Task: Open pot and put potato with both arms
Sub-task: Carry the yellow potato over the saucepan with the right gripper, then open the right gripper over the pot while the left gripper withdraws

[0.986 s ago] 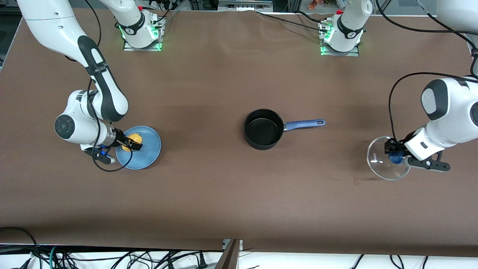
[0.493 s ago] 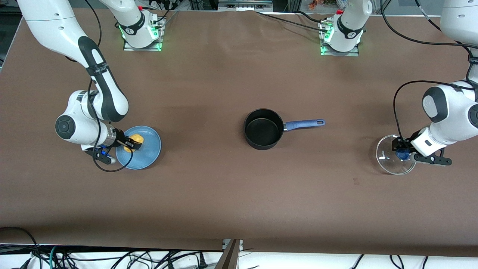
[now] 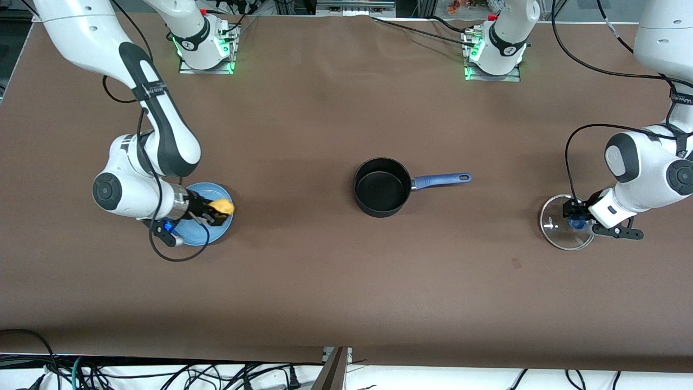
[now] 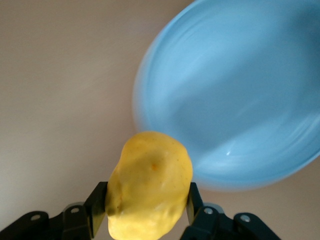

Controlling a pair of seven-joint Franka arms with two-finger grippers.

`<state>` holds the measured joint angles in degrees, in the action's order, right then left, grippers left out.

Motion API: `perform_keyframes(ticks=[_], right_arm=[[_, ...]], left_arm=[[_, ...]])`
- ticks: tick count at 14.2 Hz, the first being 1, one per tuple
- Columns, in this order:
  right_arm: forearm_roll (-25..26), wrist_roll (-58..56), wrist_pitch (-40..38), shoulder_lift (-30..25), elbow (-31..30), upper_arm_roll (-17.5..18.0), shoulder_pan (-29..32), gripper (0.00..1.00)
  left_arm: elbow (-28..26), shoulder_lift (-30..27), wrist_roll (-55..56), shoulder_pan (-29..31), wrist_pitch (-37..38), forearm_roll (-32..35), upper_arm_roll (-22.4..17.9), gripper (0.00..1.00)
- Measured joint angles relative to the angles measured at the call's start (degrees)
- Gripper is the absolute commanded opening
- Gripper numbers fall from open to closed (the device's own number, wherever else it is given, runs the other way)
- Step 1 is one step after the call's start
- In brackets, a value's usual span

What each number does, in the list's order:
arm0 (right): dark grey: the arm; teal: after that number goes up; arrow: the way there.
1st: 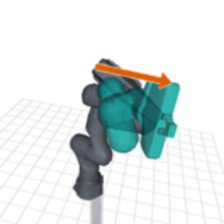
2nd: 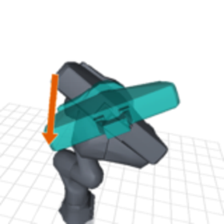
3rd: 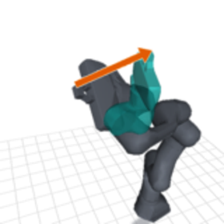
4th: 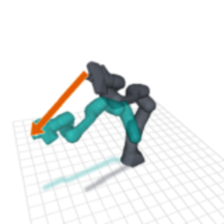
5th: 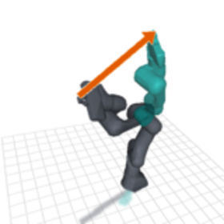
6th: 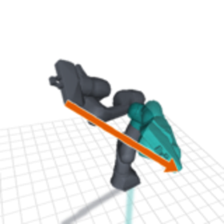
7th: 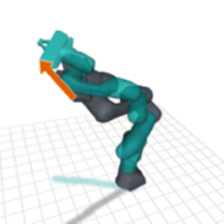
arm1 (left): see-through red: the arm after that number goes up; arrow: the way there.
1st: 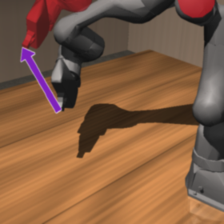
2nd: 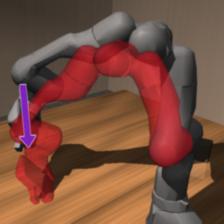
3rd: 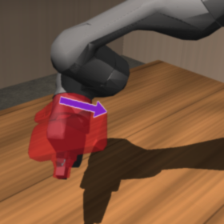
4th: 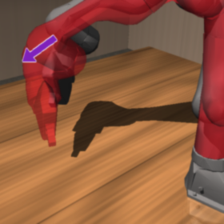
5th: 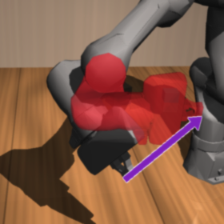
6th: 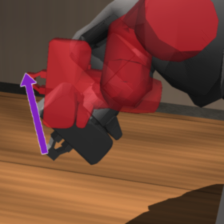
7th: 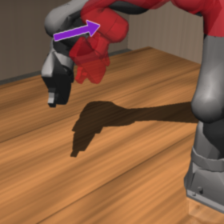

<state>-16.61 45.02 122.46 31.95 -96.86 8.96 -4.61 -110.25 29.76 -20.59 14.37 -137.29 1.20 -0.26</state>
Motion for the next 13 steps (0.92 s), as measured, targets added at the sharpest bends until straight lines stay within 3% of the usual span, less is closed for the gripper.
perform_keyframes(ticks=[1,4,8,9,13], right_arm=[[-2.39,5.03,-0.84,0.45,2.6,2.11,-0.27,0.34],[-6.09,21.41,0.5,2.8,8.27,6.71,-4.56,0.34],[-6.57,41.68,20.96,11.02,14.04,7.33,-18.53,0.37],[-6.57,45.71,24.17,13.53,16.44,7.29,-20.98,0.49],[-6.56,57.29,26.3,17.96,23.46,7.24,-25.07,0.59]], left_arm=[[0.01,0.1,0.02,0.03,-0.01,0.0,0.0,1.0],[1.53,0.0,0.09,0.05,0.71,-0.01,0.06,1.0],[7.42,-1.68,1.77,-0.11,10.4,-0.02,0.72,1.0],[9.17,-2.65,2.93,-0.17,13.73,-0.02,1.2,1.0],[15.29,-8.26,9.87,-0.85,27.66,-0.02,3.38,1.0]])
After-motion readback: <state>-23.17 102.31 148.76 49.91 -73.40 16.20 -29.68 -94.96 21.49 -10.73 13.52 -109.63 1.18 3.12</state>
